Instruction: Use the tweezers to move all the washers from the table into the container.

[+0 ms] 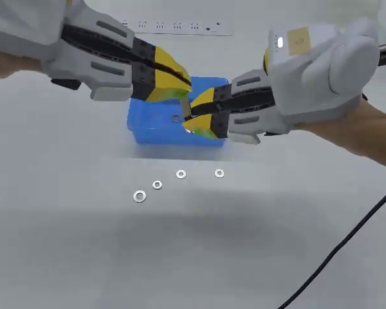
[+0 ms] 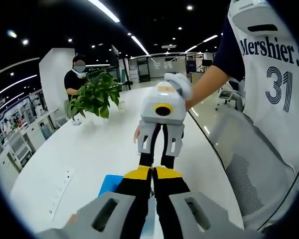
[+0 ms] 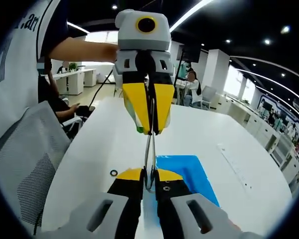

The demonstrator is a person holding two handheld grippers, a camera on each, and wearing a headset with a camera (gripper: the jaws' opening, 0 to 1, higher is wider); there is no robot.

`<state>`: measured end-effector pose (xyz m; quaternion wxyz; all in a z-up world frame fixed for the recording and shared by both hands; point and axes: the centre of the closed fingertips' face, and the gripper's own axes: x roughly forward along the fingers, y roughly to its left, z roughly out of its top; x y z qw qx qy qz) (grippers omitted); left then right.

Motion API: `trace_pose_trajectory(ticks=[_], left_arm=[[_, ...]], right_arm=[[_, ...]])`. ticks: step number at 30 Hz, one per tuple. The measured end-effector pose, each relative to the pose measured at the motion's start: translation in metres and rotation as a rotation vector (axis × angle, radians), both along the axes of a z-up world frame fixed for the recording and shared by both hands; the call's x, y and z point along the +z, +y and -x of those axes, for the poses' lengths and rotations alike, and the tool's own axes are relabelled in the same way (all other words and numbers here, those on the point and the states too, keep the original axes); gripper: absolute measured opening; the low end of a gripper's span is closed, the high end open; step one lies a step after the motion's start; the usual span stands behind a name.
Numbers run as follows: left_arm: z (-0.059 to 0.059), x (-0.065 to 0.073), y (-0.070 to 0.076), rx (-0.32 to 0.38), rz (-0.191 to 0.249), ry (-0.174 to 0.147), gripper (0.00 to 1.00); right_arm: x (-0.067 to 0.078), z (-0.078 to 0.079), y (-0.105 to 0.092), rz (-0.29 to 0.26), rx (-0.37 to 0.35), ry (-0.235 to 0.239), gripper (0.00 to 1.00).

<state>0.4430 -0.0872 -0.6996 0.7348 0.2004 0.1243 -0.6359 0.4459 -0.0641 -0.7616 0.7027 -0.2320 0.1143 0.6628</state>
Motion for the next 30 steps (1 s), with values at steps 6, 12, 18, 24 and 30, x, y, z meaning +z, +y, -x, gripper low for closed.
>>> trace_pose_trajectory(ticks=[6,12,18,24,30], left_arm=[[-0.021,-0.005,0.002,-0.023,-0.032,-0.012,0.06],[-0.041,-0.014,0.005,-0.01,-0.048,-0.014,0.06],[-0.055,-0.036,0.01,0.001,-0.073,0.018,0.06],[-0.067,-0.058,0.01,0.015,-0.082,0.053,0.06],[-0.072,-0.075,0.007,0.021,-0.096,0.077,0.06]], right_arm=[[-0.006,-0.023,0.005,0.004,-0.003,-0.001,0.1],[-0.016,-0.046,0.012,0.009,-0.019,-0.008,0.1],[-0.039,-0.059,0.014,0.03,-0.021,0.031,0.1],[-0.063,-0.071,0.014,0.05,-0.027,0.065,0.1],[-0.081,-0.076,0.013,0.067,-0.033,0.09,0.1]])
